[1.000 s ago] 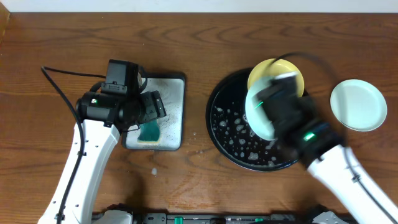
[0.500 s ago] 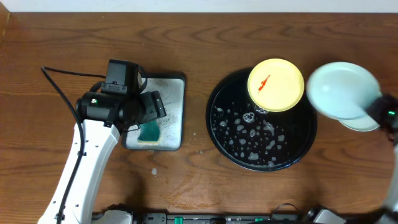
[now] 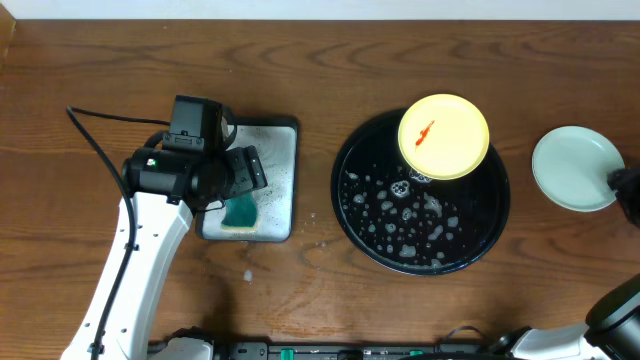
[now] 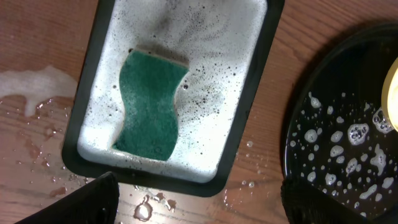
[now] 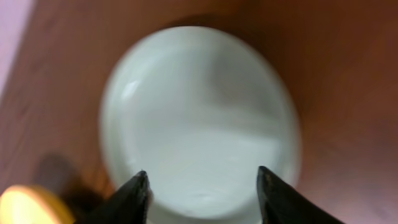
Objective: Clean dirty plates on tray and stack at the side
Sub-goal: 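Grasp the yellow plate rim with right gripper and slide it to tray center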
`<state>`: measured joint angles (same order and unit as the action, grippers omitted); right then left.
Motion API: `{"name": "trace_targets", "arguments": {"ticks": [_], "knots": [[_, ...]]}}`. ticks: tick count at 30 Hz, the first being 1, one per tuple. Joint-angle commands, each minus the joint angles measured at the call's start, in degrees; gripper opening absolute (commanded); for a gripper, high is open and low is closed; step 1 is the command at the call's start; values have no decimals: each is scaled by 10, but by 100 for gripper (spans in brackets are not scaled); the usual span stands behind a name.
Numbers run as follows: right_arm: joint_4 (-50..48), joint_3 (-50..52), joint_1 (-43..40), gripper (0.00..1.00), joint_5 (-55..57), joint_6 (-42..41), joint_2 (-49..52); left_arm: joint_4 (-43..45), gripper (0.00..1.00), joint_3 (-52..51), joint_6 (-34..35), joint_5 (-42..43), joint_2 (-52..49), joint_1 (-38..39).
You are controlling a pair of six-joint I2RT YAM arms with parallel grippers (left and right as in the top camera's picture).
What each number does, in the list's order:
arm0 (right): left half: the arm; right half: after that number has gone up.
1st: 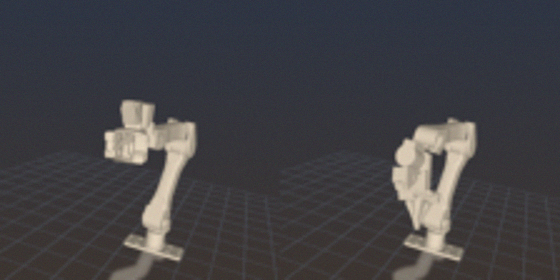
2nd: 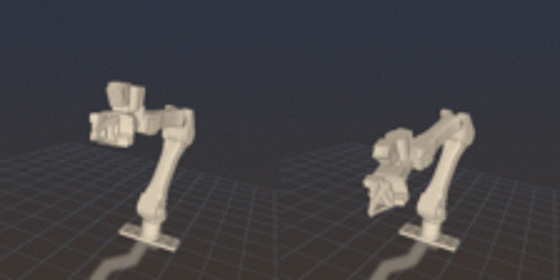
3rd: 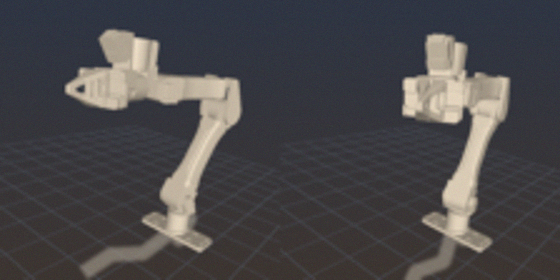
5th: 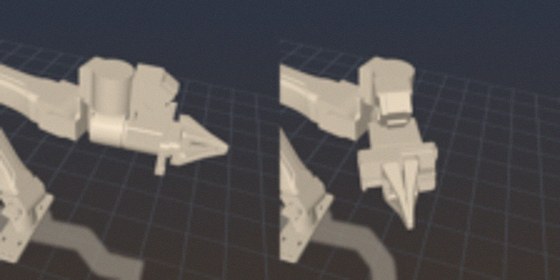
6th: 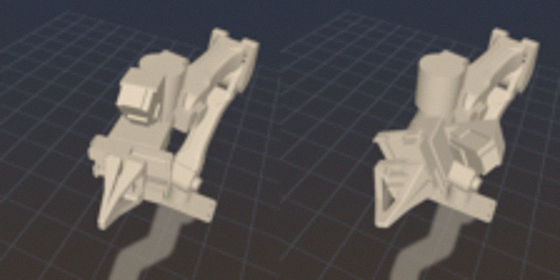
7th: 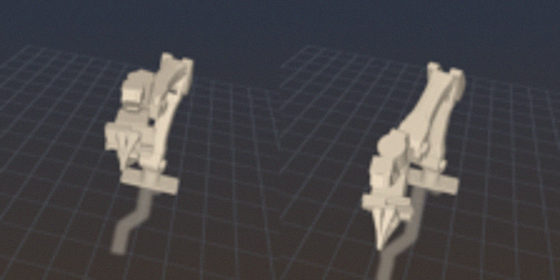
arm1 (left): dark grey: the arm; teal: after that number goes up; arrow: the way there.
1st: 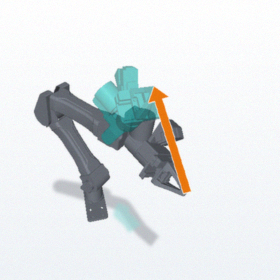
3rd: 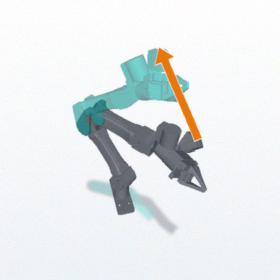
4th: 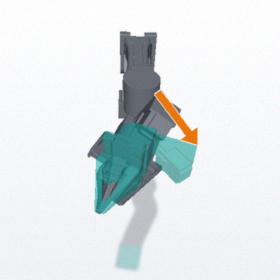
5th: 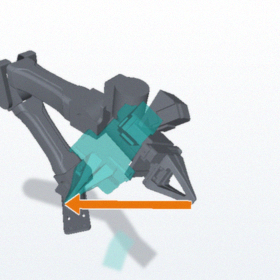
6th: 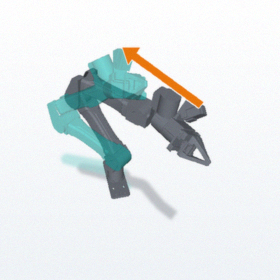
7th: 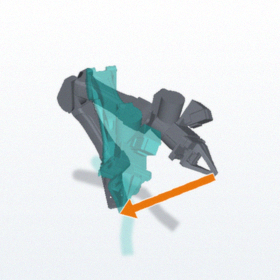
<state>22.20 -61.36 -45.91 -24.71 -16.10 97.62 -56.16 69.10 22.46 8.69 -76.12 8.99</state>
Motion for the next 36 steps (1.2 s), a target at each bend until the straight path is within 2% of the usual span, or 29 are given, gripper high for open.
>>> {"name": "trace_targets", "arguments": {"ticks": [1, 4, 8, 11, 15, 17, 19, 20, 23, 26, 27, 29, 30, 36], "knots": [[-10, -9, 48, 55, -104, 49, -41, -1, 84, 13, -1, -2, 0, -2], [6, -9, 107, 55, -138, 66, -83, -1, 84, 13, -1, -1, 0, -2], [48, -9, 224, 58, -104, 123, -118, -1, 84, 13, -1, -1, 0, -2], [71, -8, 318, 61, 28, 158, -109, -1, 84, 13, -1, -1, 0, -2], [57, -8, 404, 72, 221, 160, -62, -1, 84, 13, -1, -1, 0, -2], [38, -8, 424, 73, 264, 160, -26, -1, 84, 13, -1, -2, 0, -2], [24, -8, 428, 71, 263, 160, 5, -1, 84, 13, -1, -1, 0, -2], [14, -8, 428, 67, 249, 159, 35, -1, 84, 13, -1, -1, 0, -2], [7, -8, 428, 63, 236, 153, 66, -1, 84, 13, -1, -1, 0, -2], [1, -8, 427, 54, 236, 133, 85, -1, 83, 13, -1, -1, 0, -2], [-3, -8, 427, 47, 235, 122, 89, -1, 84, 13, -1, -1, 0, -2], [-10, -8, 426, 18, 225, 114, 91, -1, 84, 13, -2, -1, 0, -2], [-12, -8, 426, 1, 223, 113, 91, -1, 83, 13, -1, -2, 0, -2], [46, -8, 426, 1, 222, 79, 45, -1, 84, 13, -1, -1, 0, -2]]}}
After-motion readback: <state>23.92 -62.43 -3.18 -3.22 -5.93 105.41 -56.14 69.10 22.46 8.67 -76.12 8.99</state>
